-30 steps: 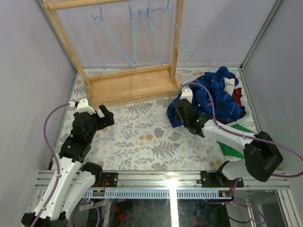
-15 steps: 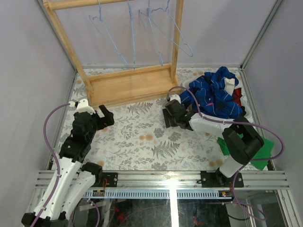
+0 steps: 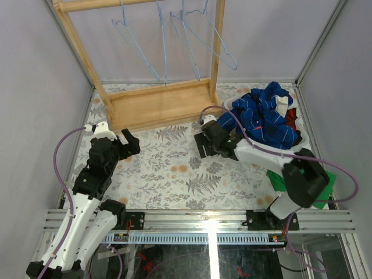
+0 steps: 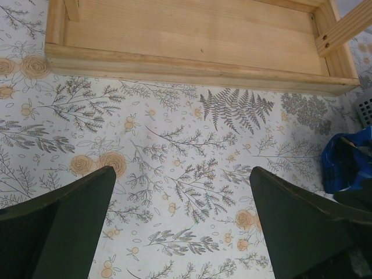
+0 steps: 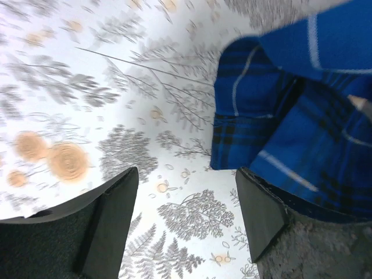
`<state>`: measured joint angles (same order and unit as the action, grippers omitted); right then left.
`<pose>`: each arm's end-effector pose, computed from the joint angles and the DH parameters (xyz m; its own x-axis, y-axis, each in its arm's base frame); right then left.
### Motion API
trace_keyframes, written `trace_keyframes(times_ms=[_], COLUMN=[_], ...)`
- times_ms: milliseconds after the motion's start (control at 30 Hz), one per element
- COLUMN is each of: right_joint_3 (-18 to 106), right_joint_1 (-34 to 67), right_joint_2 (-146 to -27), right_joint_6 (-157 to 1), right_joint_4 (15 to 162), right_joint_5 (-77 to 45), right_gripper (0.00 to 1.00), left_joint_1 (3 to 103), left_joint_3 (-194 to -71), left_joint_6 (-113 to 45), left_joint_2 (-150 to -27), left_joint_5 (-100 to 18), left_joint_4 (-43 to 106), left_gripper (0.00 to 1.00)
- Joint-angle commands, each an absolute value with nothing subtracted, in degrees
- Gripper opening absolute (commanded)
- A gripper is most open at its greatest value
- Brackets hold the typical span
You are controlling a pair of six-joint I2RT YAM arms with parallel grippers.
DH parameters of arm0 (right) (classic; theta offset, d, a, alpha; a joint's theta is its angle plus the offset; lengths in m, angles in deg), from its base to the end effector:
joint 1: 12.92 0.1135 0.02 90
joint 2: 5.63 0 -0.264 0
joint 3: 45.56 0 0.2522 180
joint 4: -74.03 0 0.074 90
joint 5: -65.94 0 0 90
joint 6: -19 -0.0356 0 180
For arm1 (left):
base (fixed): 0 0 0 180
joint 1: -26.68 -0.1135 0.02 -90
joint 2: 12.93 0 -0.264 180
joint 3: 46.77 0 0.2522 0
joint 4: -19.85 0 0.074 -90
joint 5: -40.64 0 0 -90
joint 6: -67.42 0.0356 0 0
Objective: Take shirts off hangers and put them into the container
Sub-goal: Place the shirt in the bin.
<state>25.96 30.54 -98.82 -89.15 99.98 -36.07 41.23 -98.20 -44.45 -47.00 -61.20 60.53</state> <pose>0.2536 0.2302 0.2036 -0.6874 -0.2316 -0.6884 -0.3756 0.9246 0.0639 0.1393 -0.0286 0.2936 -0.3792 -0.2782 -0.8825 -0.0838 0.9601 -0.2667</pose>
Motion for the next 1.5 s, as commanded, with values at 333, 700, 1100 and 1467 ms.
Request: trace_keyframes(times_ms=[333, 700, 1100, 1467], right_joint_3=[29.68, 29.20, 19.35, 19.98], right_joint_1=[31.64, 30.61, 26.07, 25.31], right_joint_2=[-99.82, -111.00, -108.96, -93.58], right_joint_6=[-89.56, -91.81, -97.51, -92.51], right_joint_4=[103.79, 98.71, 91.13, 92.04], right_joint_5=[-53.89, -55.29, -46.02, -50.09], right_gripper=[0.88, 0.97, 0.34, 0.00], left_joint_1=[40.57, 40.58, 40.58, 40.56], left_joint_3=[-98.33, -98.34, -98.47, -98.37], left_joint_6=[-44.63, -44.50, -44.46, -44.44], left_joint_2=[-46.25, -46.59, -46.94, -46.85], left_joint_5=[-60.85, -60.52, -60.32, -60.20], left_joint_4=[59.62, 59.45, 59.32, 59.40], left_gripper=[1.00, 1.00, 1.00, 1.00])
